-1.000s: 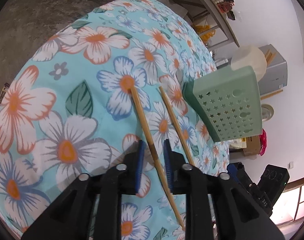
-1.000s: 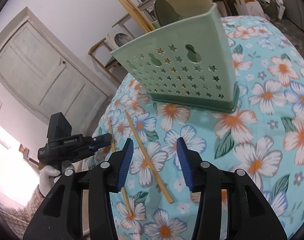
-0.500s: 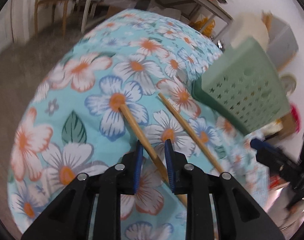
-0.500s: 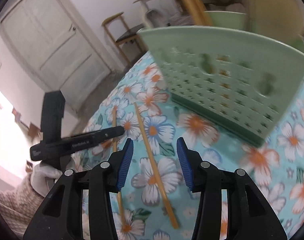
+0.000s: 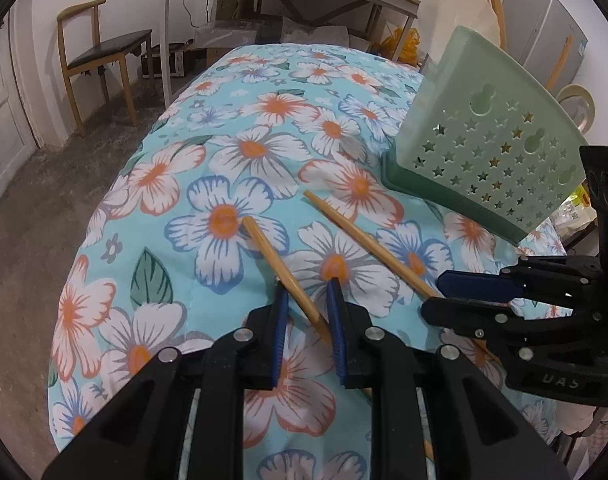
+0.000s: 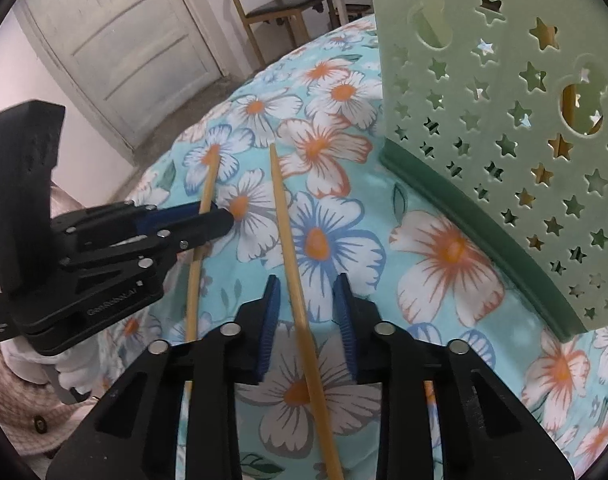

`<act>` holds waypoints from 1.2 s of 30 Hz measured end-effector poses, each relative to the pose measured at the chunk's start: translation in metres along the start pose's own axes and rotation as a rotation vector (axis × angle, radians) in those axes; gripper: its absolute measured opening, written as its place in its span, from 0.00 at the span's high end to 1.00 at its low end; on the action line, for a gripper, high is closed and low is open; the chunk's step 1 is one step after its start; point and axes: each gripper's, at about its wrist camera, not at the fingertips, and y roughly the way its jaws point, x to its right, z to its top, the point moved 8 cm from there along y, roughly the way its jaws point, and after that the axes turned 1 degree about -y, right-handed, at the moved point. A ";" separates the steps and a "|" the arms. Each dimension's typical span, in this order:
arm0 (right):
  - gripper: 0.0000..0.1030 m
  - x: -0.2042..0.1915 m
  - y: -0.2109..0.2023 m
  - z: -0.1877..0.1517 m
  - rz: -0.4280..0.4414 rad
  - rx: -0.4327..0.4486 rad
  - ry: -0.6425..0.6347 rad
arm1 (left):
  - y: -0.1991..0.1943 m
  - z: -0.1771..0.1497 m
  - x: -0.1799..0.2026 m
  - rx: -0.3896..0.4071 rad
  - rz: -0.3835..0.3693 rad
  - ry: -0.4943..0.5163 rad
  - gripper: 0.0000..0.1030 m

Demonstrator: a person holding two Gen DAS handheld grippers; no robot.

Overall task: Organize utensils
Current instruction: 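Spread the chopsticks apart with the left tool while the right tool approaches them, then grasp one chopstick with the right tool while the left tool holds the other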

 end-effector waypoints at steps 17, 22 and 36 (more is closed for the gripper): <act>0.95 0.024 -0.030 -0.037 -0.030 -0.035 0.056 | -0.002 0.000 0.005 0.006 0.029 0.017 0.82; 0.88 0.024 -0.034 -0.034 -0.046 -0.036 0.045 | -0.002 0.000 0.005 0.007 0.034 0.023 0.82; 0.95 0.020 0.004 0.016 -0.085 -0.007 0.002 | -0.002 0.001 0.002 0.008 -0.002 -0.026 0.81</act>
